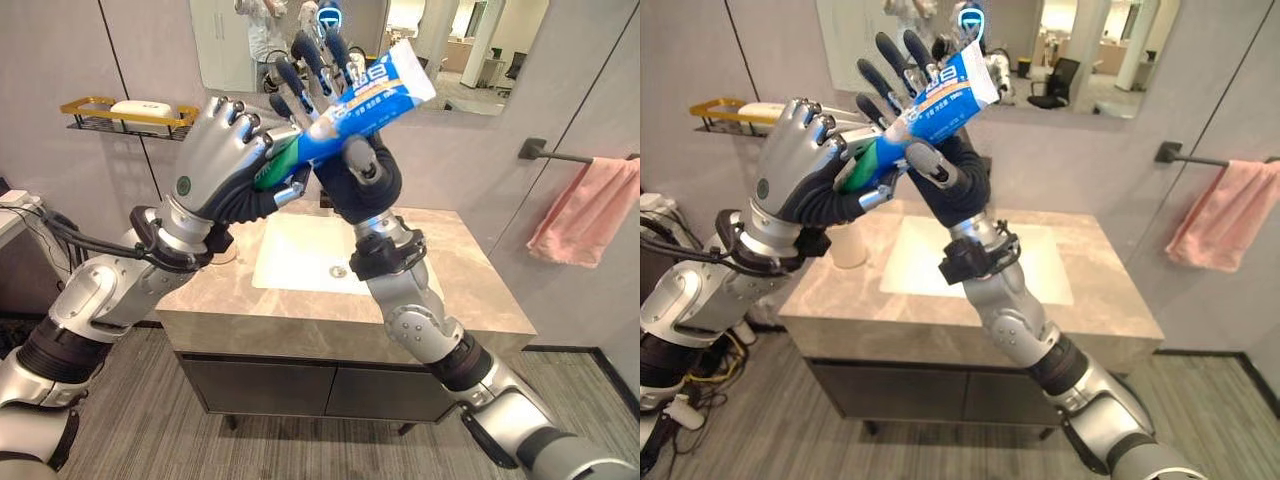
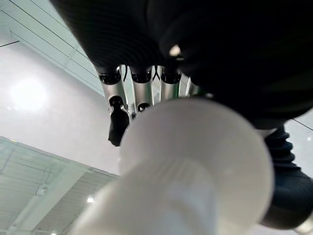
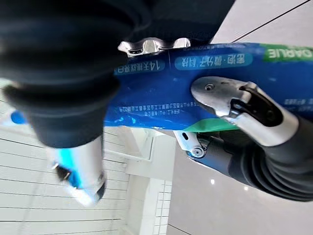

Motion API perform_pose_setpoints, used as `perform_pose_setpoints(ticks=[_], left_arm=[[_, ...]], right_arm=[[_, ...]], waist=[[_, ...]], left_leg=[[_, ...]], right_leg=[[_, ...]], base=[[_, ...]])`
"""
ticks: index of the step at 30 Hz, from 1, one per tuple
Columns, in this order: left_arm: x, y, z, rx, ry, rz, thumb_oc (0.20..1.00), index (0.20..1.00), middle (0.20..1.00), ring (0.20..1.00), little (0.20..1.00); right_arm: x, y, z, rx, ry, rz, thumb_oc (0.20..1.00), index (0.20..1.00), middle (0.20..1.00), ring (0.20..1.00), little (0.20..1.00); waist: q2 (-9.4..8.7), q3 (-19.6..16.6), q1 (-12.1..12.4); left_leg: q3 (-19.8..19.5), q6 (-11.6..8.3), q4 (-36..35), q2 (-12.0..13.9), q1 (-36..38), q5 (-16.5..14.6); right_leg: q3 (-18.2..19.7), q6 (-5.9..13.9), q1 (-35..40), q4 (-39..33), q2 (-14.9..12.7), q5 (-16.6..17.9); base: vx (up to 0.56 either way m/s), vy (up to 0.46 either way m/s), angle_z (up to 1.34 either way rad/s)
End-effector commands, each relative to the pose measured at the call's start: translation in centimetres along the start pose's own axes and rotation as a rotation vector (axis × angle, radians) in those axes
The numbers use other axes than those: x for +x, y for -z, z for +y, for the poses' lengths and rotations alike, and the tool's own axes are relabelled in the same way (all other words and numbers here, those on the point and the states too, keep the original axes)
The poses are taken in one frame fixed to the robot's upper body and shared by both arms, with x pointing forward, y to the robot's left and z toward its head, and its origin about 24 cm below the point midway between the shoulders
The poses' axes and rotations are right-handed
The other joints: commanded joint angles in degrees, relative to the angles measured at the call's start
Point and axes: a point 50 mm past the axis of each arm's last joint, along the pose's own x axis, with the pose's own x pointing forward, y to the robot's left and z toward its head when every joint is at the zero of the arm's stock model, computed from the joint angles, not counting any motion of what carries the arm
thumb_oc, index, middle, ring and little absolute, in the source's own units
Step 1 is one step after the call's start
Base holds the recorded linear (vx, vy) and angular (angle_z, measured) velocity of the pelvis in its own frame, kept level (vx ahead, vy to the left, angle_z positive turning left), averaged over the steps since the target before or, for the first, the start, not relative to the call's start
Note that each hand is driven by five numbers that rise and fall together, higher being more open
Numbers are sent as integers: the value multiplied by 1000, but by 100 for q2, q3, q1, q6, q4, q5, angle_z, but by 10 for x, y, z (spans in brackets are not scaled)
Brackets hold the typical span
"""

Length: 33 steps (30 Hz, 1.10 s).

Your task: Put brush and paste in cup on sink, flatten towel.

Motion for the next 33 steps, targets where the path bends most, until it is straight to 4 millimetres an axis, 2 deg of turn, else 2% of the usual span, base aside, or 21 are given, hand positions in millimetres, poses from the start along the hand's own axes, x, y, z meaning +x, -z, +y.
perform_pose_setpoints(ticks=[1, 2, 9, 17, 18, 19, 23, 24, 28, 29, 30, 31, 33], left_arm=[[-5, 15, 4, 43, 67, 57, 200, 200, 200, 200, 200], [-7, 15, 4, 41, 74, 57, 200, 200, 200, 200, 200], [-19, 14, 6, 27, 100, 83, 200, 200, 200, 200, 200], [-36, 11, 3, -28, 107, 141, 200, 200, 200, 200, 200], [-38, 11, 3, -35, 107, 150, 347, 347, 347, 347, 347], [-42, 11, 2, -54, 95, 177, 1000, 1000, 1000, 1000, 1000], [-49, 11, 1, -73, 81, 215, 1000, 1000, 1000, 1000, 1000], [-46, 13, -7, -122, 46, 272, 1000, 1000, 1000, 1000, 1000], [-44, 18, -4, -146, 11, 305, 1000, 1000, 1000, 1000, 1000], [-45, 22, -4, -175, -14, 337, 1000, 1000, 1000, 1000, 1000], [-47, 10, -3, -204, -35, 318, 1000, 1000, 1000, 1000, 1000], [-67, 9, -10, -213, 10, 375, 1000, 1000, 1000, 1000, 1000], [-75, 1, -6, -229, 36, 389, 1000, 1000, 1000, 1000, 1000]], right_arm=[[19, -12, 30, 21, -178, -81, 354, 354, 354, 354, 354], [19, -12, 29, 16, -179, -78, 200, 200, 200, 200, 200], [16, -11, 24, 9, -140, -80, 200, 200, 200, 200, 200], [12, -19, 16, -35, -81, -119, 200, 200, 200, 200, 200], [12, -19, 15, -36, -76, -120, 200, 200, 200, 200, 200], [11, -19, 13, -42, -58, -121, 200, 200, 200, 200, 200], [9, -22, 10, -57, -31, -139, 200, 200, 200, 200, 200], [12, -18, 7, -49, 13, -140, 200, 200, 200, 200, 200], [9, -25, 4, -64, 52, -174, 200, 200, 200, 200, 200], [7, -26, -2, -78, 95, -182, 200, 200, 200, 200, 200], [5, -31, -5, -97, 111, -205, 200, 200, 200, 200, 200], [0, -40, -12, -138, 141, -238, 200, 200, 200, 200, 200], [-2, -42, -16, -180, 185, -243, 200, 200, 200, 200, 200]], waist=[[-267, 93, 98], [-269, 101, 106], [-251, 120, 122], [-258, 177, 166], [-256, 178, 169], [-257, 194, 184], [-247, 199, 182], [-236, 220, 185], [-222, 246, 177], [-215, 274, 188], [-228, 292, 220], [-250, 336, 277], [-247, 361, 352]], left_leg=[[-503, -43, 28, 226, -423, 272], [-505, -42, 28, 226, -429, 275], [-522, -33, 28, 206, -461, 292], [-619, -29, 28, 196, -551, 316], [-625, -27, 28, 193, -555, 318], [-631, -25, 28, 192, -562, 322], [-652, -22, 28, 192, -573, 326], [-686, -14, 28, 195, -628, 346], [-704, -6, 28, 189, -666, 359], [-725, 0, 28, 178, -702, 369], [-753, 5, 28, 172, -724, 368], [-781, 6, 28, 165, -750, 372], [-853, 28, 28, 132, -802, 371]], right_leg=[[-136, 575, 209, 47, -707, 231], [-135, 575, 201, 47, -709, 235], [-144, 572, 173, 47, -724, 254], [-216, 562, 164, 47, -748, 265], [-219, 559, 166, 47, -746, 260], [-239, 554, 169, 47, -749, 257], [-253, 551, 168, 47, -760, 255], [-283, 548, 154, 47, -768, 266], [-300, 549, 133, 47, -774, 269], [-317, 550, 119, 47, -791, 273], [-344, 548, 119, 47, -804, 265], [-372, 548, 114, 47, -813, 265], [-424, 557, 117, 47, -836, 264]], base=[[0, 0, 0], [0, 0, 0], [0, 0, 0], [-2, 0, 2], [-2, 1, 6], [-4, -1, 5], [-4, 1, 5], [-14, -7, 8], [-3, 2, 6], [0, 0, 0], [2, 25, 8], [-3, 8, 13], [-8, 11, 10]])
